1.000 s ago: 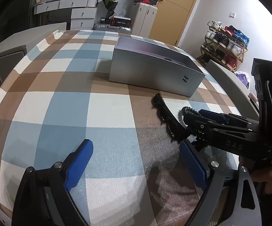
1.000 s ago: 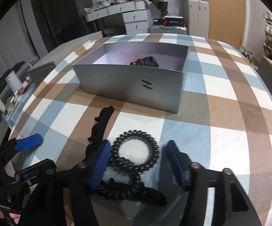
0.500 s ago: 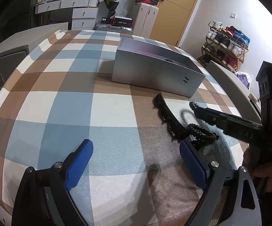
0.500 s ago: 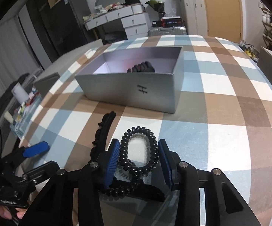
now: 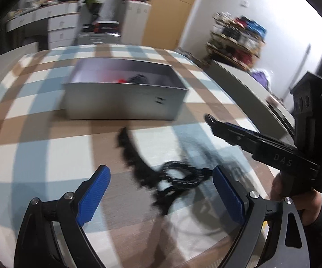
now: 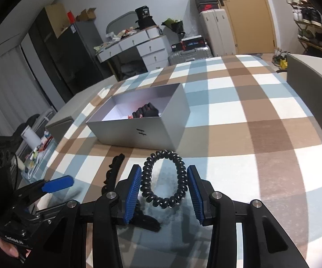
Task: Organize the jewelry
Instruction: 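Lift the coiled bracelet with the right tool while the left tool grasps the beaded bracelet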
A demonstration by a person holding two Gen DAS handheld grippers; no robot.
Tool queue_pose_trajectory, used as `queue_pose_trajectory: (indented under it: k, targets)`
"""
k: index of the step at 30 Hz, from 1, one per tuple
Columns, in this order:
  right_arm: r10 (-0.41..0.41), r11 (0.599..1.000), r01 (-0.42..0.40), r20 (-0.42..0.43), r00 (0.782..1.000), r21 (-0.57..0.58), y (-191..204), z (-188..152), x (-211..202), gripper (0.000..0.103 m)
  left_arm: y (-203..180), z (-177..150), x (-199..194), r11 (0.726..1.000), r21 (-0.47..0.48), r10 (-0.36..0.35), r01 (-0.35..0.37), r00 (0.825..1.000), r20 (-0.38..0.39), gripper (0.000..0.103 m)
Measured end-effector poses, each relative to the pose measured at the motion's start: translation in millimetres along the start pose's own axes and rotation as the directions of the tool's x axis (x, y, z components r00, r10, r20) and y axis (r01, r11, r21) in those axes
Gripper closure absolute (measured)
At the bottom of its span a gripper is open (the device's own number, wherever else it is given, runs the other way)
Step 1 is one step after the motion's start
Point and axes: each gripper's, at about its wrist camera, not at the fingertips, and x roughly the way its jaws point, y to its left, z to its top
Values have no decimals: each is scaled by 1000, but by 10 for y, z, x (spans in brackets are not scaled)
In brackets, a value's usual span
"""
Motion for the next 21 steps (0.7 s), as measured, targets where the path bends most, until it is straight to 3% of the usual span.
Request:
queue_pose_trajectory:
  k: [8,14,18,21]
  targets:
    - [27,999,-27,26,999,22,-165,-47,-101,62,-231,117,304,976,214,0,22,995,-102,13]
    - [36,998,-37,35,999,41,-250,-83,-127,62,-130,141,378,984,147,-78,99,987,-141,16]
    - [38,997,-41,41,998,59,-315,-100,-143,62,-132,137,366,985,146,-71,91,989,-133,30]
    - [43,997,-46,43,998,67,-347,-103,-143,62,-125,141,371,984,147,-78,98,988,-136,31]
